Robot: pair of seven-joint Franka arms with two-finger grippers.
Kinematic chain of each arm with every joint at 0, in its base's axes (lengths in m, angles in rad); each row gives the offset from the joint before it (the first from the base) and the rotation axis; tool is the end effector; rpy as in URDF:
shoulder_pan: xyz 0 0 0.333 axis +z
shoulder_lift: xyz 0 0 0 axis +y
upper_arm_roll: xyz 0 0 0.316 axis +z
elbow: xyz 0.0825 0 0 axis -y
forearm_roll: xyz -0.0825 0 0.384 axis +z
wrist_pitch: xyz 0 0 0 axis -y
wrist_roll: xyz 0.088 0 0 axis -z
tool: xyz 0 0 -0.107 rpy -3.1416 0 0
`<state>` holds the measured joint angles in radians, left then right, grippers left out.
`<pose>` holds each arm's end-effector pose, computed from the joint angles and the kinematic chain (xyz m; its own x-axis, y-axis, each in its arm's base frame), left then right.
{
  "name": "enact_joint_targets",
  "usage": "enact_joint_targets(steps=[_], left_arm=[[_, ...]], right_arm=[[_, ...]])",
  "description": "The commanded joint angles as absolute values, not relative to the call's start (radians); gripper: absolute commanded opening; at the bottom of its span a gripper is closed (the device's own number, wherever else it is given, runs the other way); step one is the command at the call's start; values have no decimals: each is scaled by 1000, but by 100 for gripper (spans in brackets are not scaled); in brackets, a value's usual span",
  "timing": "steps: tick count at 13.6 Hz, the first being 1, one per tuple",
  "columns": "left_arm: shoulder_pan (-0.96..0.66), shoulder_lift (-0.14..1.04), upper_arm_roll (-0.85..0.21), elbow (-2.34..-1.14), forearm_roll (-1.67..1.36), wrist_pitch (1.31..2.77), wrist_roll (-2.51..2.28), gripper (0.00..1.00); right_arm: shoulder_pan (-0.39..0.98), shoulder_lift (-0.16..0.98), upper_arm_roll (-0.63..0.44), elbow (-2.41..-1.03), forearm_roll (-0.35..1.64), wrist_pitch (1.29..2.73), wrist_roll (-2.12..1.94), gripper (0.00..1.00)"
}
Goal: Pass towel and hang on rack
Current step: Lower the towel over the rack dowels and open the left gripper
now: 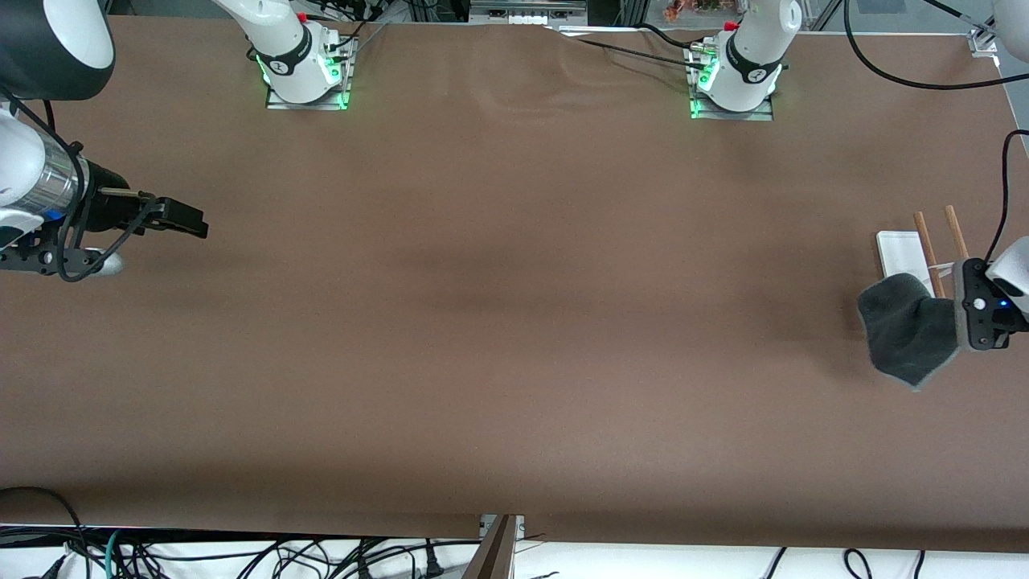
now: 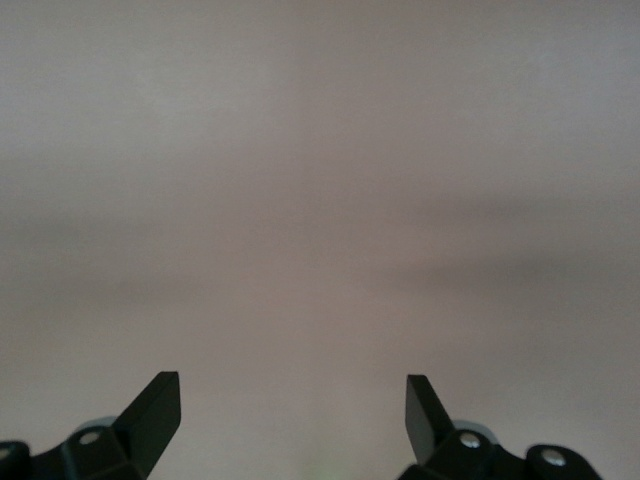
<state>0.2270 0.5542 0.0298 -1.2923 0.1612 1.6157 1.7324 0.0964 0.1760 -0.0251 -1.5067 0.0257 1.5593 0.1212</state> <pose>0.6643 0.1871 0.4105 0.0491 -0.9902 -0.1308 -0.9639 -0.0813 0.2536 0.5997 0.0468 0.5518 0.9909 -0.0503 -0.1247 -0.0514 -0.9987 -0.0061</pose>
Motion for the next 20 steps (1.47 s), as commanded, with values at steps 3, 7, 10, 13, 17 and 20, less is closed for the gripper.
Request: enact_joint_targets(steps=[3, 7, 10, 13, 17, 20], left_arm=[[356, 580, 20, -1295, 199, 1550, 1744, 0], [469, 617, 21, -1293, 212, 1502, 1753, 0], [524, 649, 21, -1290, 224, 1503, 1781, 0], [554, 664, 21, -1290, 245, 1506, 1784, 0], [577, 696, 21, -1290, 245, 1509, 1784, 0], [589, 710, 21, -1289, 245, 1514, 1784, 0]], right_arm=[[126, 143, -35, -1536, -41, 1589, 121, 99], [123, 150, -40, -1497, -6, 1578, 115, 99], [118, 167, -40, -1490, 6, 1591, 121, 99], [126, 176, -37, -1483, 6, 1621, 133, 99], [126, 179, -37, -1477, 3, 1624, 133, 99], [126, 181, -37, -1477, 5, 1626, 147, 99]])
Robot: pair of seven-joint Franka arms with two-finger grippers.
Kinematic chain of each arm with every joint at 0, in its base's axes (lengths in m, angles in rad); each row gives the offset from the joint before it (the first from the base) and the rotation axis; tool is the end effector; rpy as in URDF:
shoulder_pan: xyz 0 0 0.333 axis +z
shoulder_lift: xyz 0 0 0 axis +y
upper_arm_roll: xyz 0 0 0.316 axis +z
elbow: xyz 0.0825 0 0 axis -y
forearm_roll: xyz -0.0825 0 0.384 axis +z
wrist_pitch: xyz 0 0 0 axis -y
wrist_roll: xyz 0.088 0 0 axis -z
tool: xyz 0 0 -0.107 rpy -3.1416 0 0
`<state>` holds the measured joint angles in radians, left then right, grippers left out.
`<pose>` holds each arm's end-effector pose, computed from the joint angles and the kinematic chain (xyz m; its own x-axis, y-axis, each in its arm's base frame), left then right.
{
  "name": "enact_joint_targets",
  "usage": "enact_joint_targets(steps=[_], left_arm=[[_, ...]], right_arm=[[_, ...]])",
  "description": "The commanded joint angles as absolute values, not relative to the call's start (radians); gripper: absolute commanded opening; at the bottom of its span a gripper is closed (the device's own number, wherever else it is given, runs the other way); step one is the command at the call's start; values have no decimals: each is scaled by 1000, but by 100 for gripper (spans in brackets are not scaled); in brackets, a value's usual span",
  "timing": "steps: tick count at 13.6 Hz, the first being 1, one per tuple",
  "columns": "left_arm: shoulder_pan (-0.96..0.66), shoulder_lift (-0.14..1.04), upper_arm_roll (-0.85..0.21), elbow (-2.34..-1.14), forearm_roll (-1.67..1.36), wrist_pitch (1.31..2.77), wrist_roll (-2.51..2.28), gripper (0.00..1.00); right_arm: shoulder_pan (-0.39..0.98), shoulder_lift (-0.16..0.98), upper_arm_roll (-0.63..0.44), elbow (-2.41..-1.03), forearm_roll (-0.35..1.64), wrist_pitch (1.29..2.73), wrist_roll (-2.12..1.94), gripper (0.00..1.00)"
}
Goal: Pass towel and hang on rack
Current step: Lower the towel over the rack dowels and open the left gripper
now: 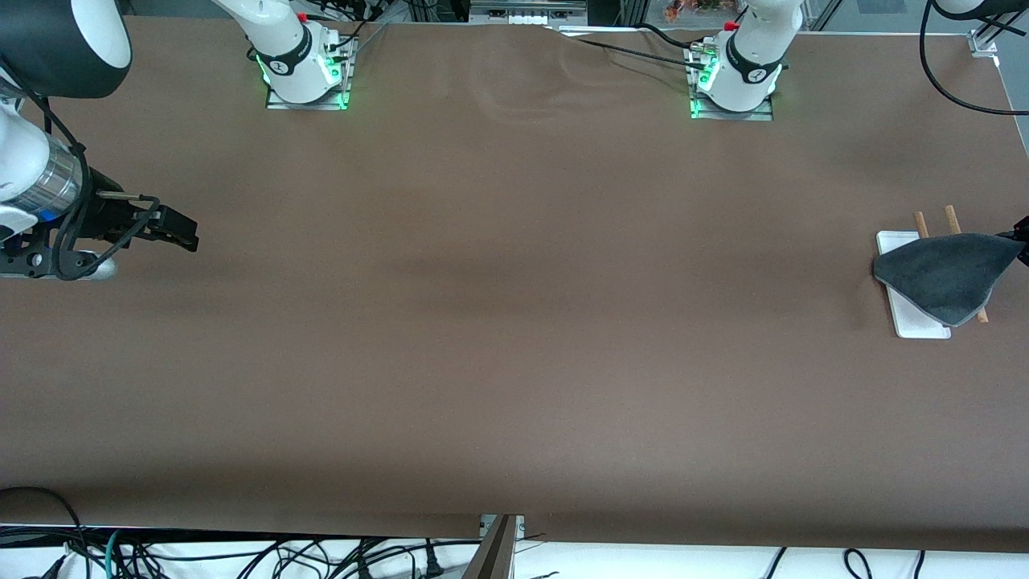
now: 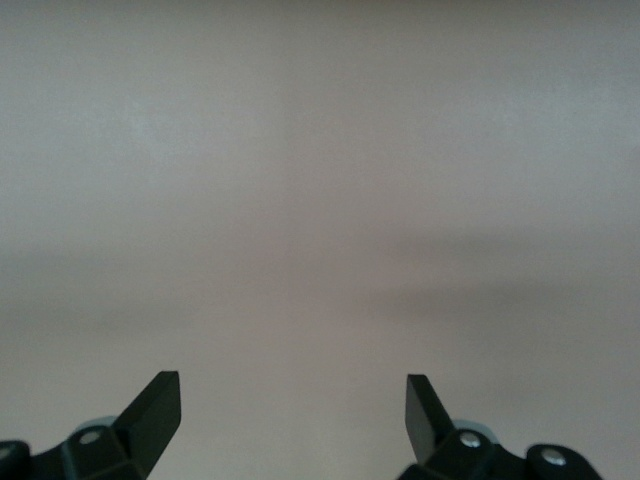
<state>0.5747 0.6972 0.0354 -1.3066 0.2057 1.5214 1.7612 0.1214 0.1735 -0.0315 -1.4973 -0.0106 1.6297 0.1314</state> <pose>0.5461 0.4035 0.3033 0.3363 -0.9345 -0.1164 -0.7971 -0.3483 0.4933 0.6071 0.0552 0.5633 0.9984 -0.0407 -0.0386 -0.0399 -0.9990 0.0212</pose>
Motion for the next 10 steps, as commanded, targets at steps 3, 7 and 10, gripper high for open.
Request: enact_joint_targets(steps=[3, 7, 10], left_arm=[[595, 724, 21, -1287, 245, 1526, 1784, 0], [621, 759, 21, -1290, 242, 1581, 1790, 0], [621, 767, 20, -1290, 242, 1592, 1804, 0]], right_arm=[[117, 183, -40, -1477, 3, 1644, 147, 99], [115, 181, -43, -1479, 6, 1661, 149, 99], [115, 181, -43, -1479, 6, 1661, 149, 99]])
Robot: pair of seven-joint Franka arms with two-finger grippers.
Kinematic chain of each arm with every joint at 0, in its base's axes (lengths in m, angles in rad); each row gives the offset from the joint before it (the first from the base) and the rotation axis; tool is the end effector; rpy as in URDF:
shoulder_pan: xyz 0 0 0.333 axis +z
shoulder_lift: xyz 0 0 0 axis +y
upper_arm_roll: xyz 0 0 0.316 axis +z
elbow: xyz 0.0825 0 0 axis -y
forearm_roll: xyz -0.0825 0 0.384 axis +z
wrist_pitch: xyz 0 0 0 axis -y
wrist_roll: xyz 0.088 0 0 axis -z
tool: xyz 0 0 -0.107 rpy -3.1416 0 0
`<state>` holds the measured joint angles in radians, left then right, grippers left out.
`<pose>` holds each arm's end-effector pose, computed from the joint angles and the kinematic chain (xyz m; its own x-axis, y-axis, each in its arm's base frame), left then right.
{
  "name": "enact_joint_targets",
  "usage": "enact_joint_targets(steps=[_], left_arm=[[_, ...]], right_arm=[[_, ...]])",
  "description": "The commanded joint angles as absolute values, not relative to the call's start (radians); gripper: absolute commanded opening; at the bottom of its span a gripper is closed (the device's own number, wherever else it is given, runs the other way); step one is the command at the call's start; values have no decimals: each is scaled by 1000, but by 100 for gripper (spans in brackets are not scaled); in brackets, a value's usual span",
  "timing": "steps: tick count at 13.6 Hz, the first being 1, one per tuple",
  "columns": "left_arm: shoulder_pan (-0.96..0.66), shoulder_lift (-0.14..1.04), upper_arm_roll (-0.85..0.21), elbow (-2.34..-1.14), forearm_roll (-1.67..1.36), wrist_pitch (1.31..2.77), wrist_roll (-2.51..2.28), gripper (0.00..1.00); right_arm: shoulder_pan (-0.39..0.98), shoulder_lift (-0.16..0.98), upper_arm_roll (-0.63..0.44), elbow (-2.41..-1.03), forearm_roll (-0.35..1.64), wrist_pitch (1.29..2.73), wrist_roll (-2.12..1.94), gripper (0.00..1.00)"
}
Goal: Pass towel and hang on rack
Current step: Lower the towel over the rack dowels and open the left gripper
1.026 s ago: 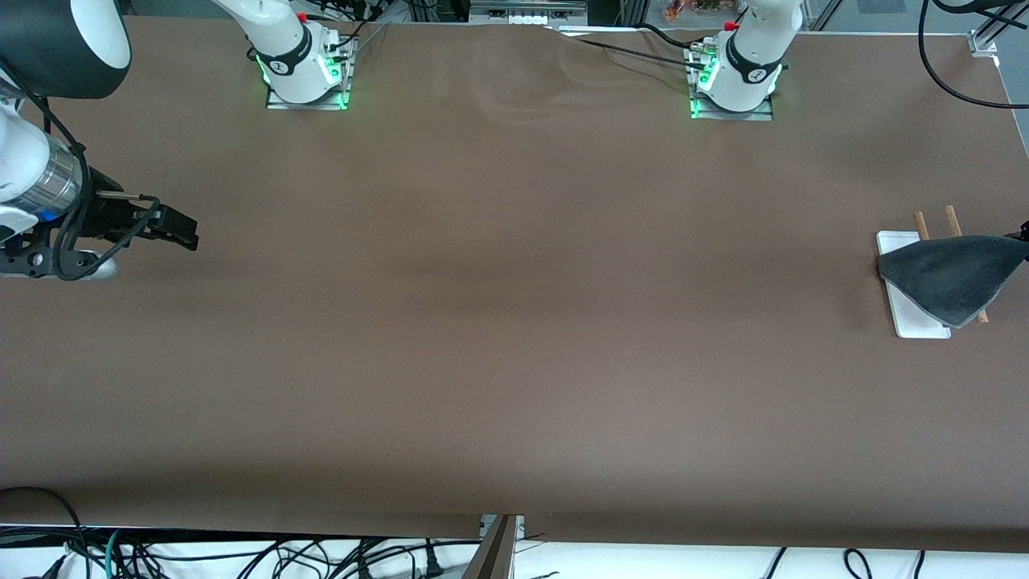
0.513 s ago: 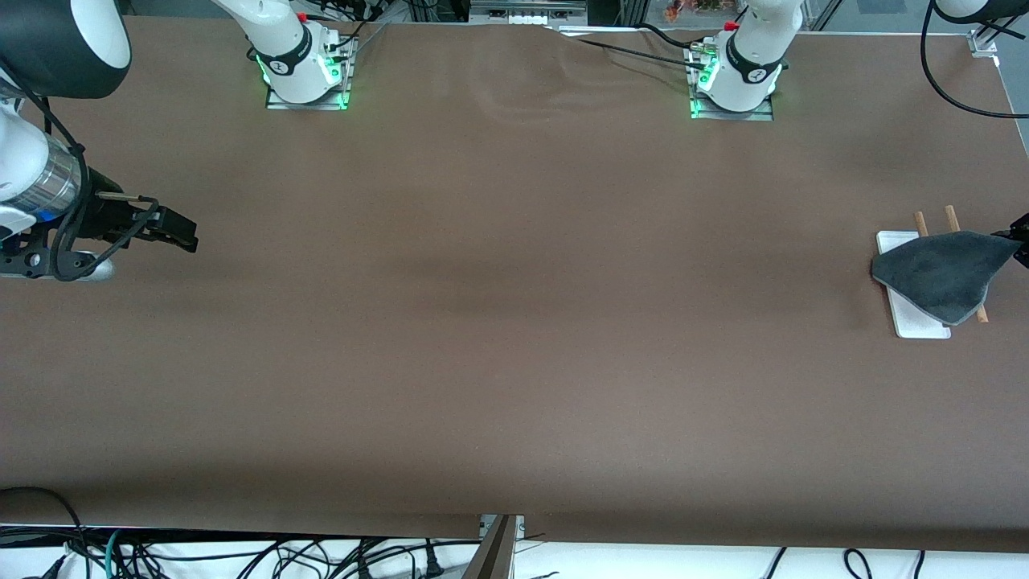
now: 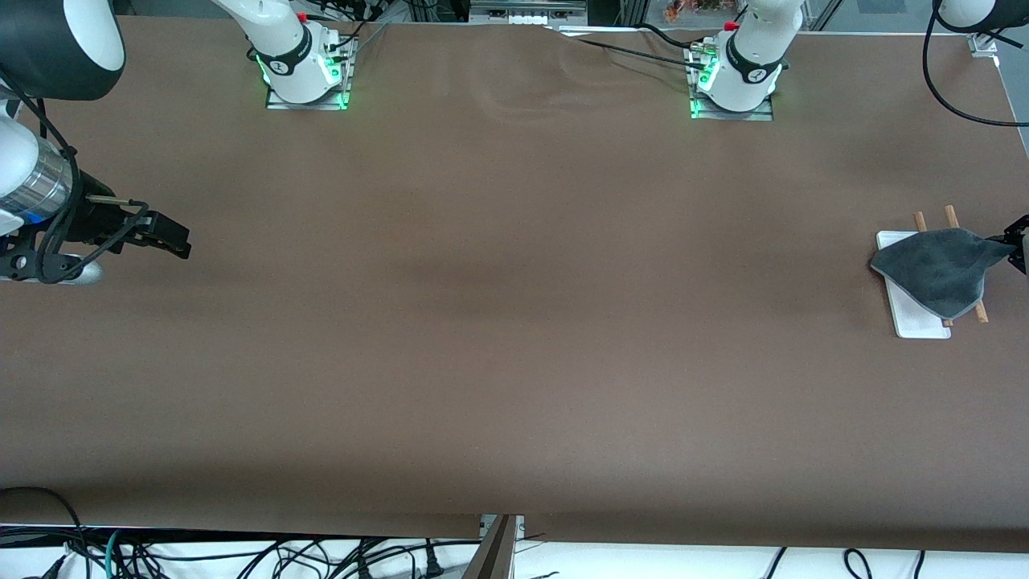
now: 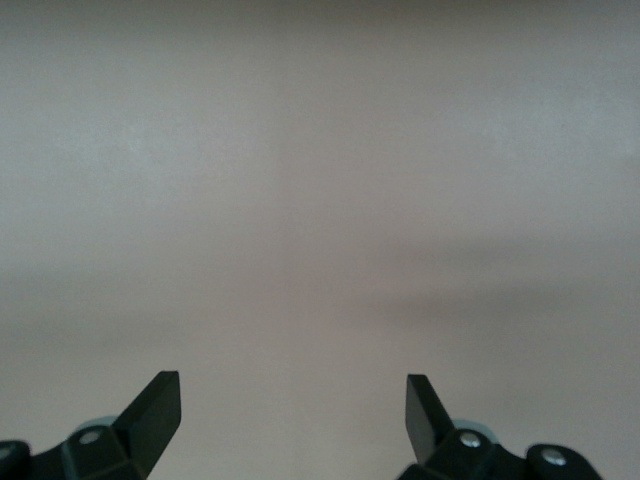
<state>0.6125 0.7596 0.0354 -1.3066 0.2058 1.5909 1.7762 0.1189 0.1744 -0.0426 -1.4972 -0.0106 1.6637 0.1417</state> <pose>0.5362 0.4266 0.2627 0.3470 -0.9318 -0.1060 -0.7975 -0.3527 0.4896 0.6117 0.0478 0.5657 0.9980 -0.0638 -0.0051 -0.0637 -0.9978 0.0189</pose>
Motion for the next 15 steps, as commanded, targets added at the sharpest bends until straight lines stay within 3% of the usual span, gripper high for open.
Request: enact_joint_targets(steps=[1, 2, 3, 4, 5, 15], left_arm=[[623, 769, 21, -1290, 242, 1594, 1805, 0], [624, 776, 20, -1289, 241, 1595, 1804, 0], [624, 781, 20, -1287, 235, 1597, 1801, 40], [624, 782, 20, -1289, 229, 1611, 1801, 96], [629, 782, 20, -1290, 229, 1621, 1805, 100], [632, 710, 18, -1187, 178, 1614, 1772, 100]], right_arm=[[115, 183, -43, -1479, 6, 1661, 149, 99], [114, 183, -43, -1479, 6, 1661, 149, 99], [114, 183, -43, -1479, 6, 1661, 149, 99], [114, 183, -43, -1479, 6, 1661, 149, 99], [114, 183, -43, -1479, 6, 1661, 149, 99], [118, 181, -41, -1480, 9, 1652, 150, 99]])
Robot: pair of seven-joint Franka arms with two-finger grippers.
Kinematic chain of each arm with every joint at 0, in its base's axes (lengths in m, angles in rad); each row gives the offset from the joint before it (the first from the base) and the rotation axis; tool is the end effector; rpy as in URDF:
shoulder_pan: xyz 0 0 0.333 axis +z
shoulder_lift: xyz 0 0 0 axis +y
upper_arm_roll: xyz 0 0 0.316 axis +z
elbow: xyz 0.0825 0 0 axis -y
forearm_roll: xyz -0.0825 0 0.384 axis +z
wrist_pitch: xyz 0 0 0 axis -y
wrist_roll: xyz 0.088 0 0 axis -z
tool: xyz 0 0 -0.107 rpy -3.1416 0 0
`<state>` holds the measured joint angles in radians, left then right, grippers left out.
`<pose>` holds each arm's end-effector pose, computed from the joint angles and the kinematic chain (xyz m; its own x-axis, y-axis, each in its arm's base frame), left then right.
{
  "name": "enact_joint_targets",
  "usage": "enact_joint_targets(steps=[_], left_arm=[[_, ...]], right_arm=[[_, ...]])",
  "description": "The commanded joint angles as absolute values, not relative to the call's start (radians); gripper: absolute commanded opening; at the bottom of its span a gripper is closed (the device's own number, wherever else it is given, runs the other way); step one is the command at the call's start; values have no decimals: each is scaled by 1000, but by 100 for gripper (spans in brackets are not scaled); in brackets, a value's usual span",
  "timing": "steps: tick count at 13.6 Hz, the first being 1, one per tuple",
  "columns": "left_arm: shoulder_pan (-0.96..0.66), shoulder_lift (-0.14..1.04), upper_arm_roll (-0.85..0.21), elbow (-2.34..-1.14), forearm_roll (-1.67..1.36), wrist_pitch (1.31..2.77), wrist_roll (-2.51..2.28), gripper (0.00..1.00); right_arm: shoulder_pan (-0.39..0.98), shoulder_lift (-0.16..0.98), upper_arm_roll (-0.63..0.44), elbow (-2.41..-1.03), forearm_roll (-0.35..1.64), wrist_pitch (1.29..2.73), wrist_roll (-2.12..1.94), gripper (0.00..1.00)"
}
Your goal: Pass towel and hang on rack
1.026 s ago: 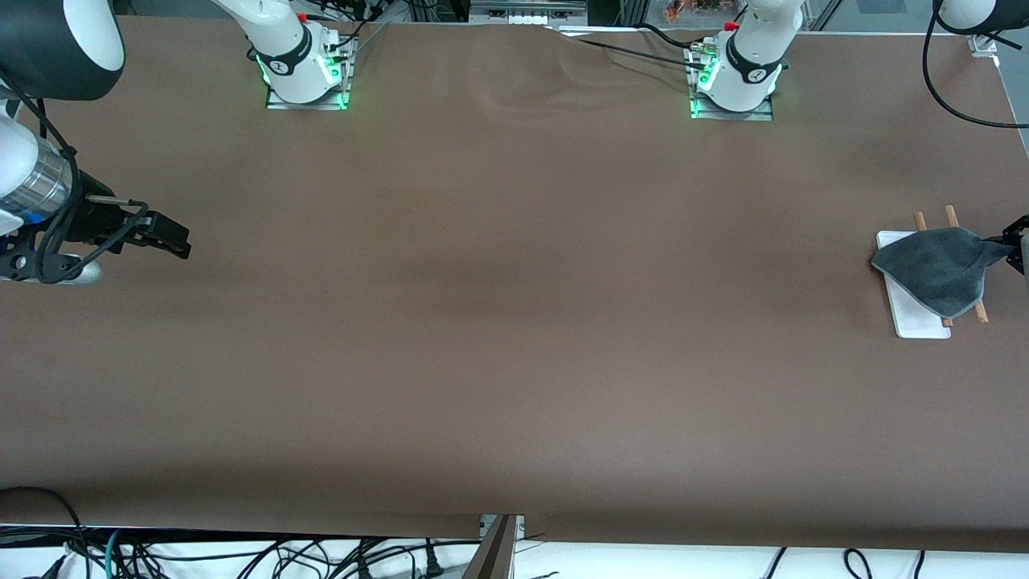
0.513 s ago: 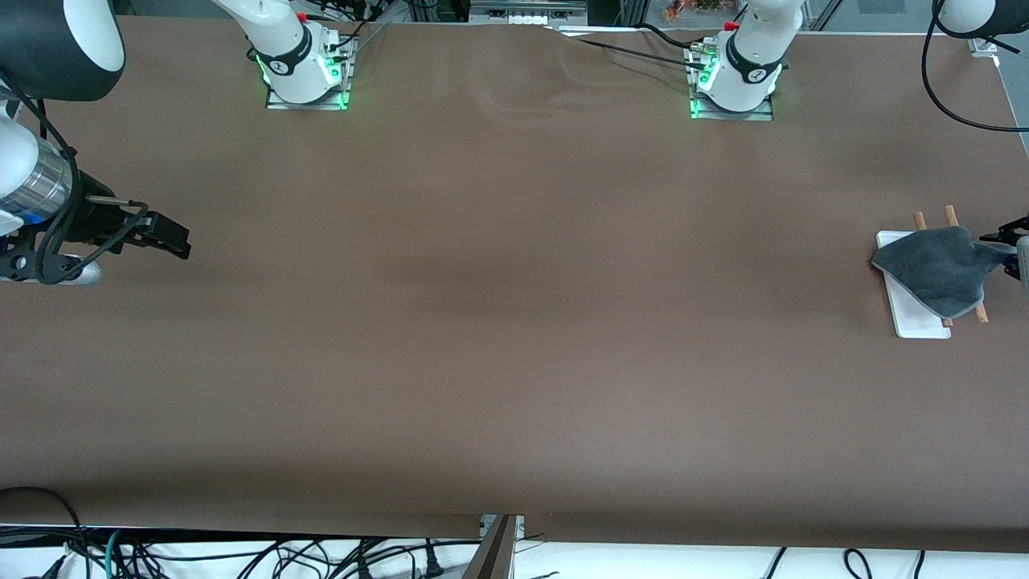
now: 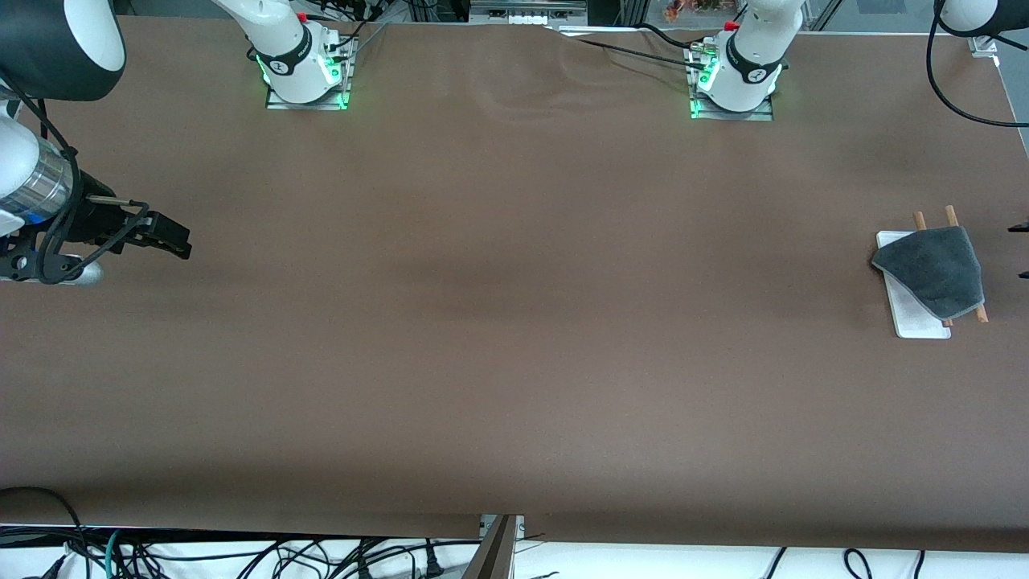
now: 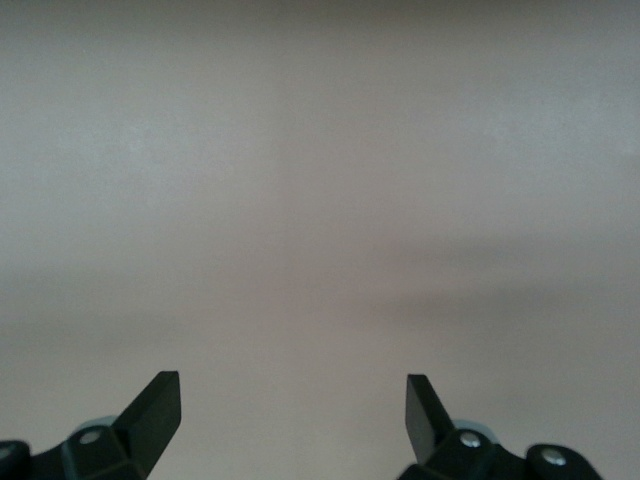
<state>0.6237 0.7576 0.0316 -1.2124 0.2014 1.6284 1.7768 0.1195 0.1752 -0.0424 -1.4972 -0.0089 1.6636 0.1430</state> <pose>0.5547 0.4450 0.3049 0.3604 -0.9233 -0.1325 -0.8458 -0.3834 0.3710 0.6118 0.0485 0.5652 0.9979 -0.0644 -0.0063 -0.0643 -0.9978 0.0173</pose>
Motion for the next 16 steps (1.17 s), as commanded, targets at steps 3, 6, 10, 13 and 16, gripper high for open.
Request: enact_joint_targets(steps=[3, 6, 10, 13, 16], left_arm=[[624, 623, 12, -1187, 124, 1609, 1657, 100], [618, 565, 0, -1187, 57, 1580, 1486, 100], [598, 500, -122, -1187, 58, 1453, 1213, 100], [575, 459, -211, -1201, 57, 1396, 952, 100], [435, 344, -207, -1287, 60, 1397, 667, 100]], right_arm=[[118, 181, -41, -1480, 9, 1652, 150, 99], [118, 181, -41, -1480, 9, 1652, 150, 99], [118, 181, -41, -1480, 9, 1651, 152, 99], [118, 181, -41, -1480, 11, 1651, 152, 99], [118, 181, -41, -1480, 11, 1651, 150, 99]])
